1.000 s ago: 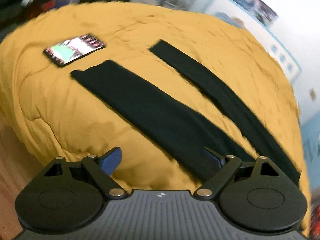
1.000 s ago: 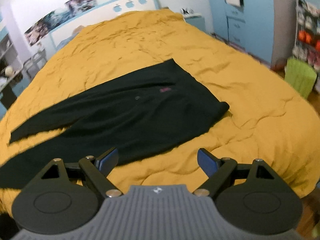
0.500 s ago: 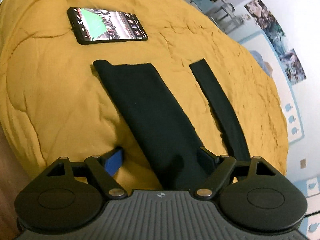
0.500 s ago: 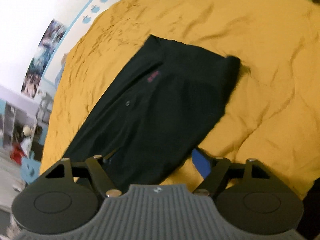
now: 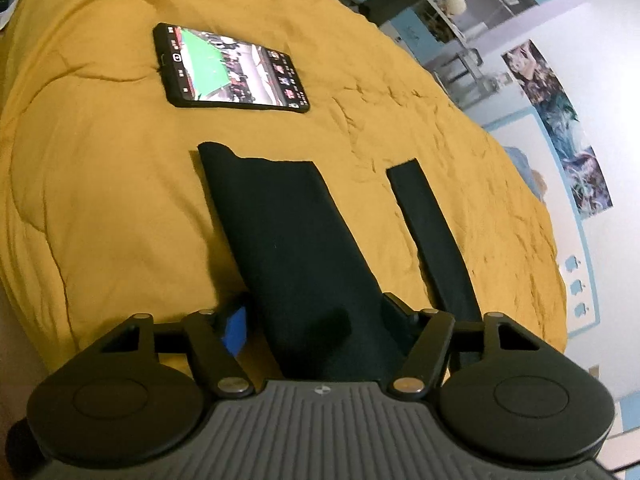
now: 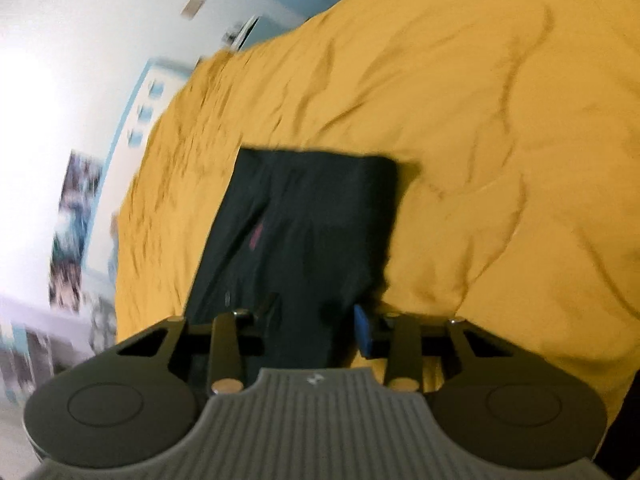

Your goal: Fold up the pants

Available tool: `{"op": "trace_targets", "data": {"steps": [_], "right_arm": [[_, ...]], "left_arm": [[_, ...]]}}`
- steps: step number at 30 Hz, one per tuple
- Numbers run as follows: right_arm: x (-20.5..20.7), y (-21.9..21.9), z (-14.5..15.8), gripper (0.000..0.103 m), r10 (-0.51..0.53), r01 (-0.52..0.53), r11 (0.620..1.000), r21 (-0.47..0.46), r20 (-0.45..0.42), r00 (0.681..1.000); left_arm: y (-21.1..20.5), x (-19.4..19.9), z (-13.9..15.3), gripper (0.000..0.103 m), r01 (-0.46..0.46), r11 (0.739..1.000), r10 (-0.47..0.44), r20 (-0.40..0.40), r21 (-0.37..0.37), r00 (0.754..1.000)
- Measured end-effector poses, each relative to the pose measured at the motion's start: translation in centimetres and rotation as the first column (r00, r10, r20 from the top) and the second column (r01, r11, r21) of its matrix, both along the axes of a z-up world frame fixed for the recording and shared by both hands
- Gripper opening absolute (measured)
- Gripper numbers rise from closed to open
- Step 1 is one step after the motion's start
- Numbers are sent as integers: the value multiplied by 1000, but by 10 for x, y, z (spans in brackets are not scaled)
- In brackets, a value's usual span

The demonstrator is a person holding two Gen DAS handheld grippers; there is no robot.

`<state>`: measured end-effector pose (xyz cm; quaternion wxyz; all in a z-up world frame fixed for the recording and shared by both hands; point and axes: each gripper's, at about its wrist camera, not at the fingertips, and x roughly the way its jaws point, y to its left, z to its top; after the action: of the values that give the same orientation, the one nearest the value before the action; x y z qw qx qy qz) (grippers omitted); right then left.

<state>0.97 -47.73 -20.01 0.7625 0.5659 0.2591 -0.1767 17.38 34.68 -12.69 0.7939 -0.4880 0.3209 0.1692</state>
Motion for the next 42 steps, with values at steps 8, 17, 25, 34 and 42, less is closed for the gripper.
{"op": "trace_targets", "data": {"steps": [8,17,25,34,42], "right_arm": [[2,-16,6,30,-83,82,992,-95,1,997],[-6,-32,11,1,-42,43,991,-124,11,999],[0,-43,37,1,-11,15,999,-45,89,996],[36,-56,73,1,-4,-3,999,41,162,987],[99,-66,88,1,25,-35,998,58,159,987]], "left_arm": [[1,1,5,42,-85,996,85,-25,18,996],[-1,7,21,2,-33,996,38,-60,82,997],[1,34,55,2,43,999,-42,-29,32,999],[2,89,72,2,55,998,-55,-17,-33,998],[-3,158,69,2,60,997,-63,-65,-53,996]]}}
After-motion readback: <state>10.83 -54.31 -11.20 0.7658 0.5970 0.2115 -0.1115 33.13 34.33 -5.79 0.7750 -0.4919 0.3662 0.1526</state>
